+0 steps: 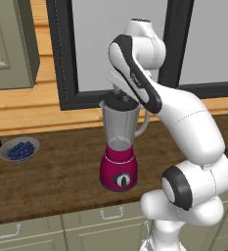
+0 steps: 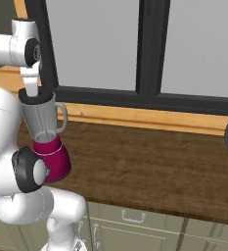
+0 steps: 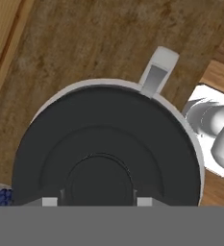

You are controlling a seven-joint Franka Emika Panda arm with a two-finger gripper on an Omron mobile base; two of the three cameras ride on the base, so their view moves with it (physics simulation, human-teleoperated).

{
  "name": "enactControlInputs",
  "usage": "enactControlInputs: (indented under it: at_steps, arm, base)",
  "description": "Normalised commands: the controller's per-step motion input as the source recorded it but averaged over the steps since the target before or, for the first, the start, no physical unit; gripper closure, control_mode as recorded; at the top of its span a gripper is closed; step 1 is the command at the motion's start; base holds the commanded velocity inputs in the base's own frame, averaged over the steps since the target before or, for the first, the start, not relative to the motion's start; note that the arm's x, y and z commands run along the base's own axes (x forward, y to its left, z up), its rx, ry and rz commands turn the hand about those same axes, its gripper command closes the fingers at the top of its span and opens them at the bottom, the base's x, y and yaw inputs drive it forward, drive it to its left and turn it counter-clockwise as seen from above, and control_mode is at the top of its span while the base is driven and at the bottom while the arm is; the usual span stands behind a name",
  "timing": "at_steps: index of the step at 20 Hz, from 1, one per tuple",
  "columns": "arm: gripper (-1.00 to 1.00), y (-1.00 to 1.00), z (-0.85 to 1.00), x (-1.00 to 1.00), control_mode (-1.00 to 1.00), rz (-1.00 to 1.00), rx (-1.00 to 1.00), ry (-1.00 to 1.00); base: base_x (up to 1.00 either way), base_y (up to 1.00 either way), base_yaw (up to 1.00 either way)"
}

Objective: Close the lid blender by securely placing the lid on top.

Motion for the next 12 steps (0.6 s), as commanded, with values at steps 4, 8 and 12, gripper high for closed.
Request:
enactControlInputs:
  at_steps: [4, 8, 12]
  arm:
    - [1.0, 0.0, 0.0, 0.0, -1.0, 0.0, -0.14, 0.0]
    - [1.0, 0.0, 0.0, -0.06, -1.0, 0.0, -0.09, 0.0]
    - [-1.0, 0.0, -0.13, -0.26, -1.0, 0.0, 0.0, -0.02]
  base:
    - [0.0, 0.0, 0.0]
    - [0.0, 0.0, 0.0]
    - [0.0, 0.0, 0.0]
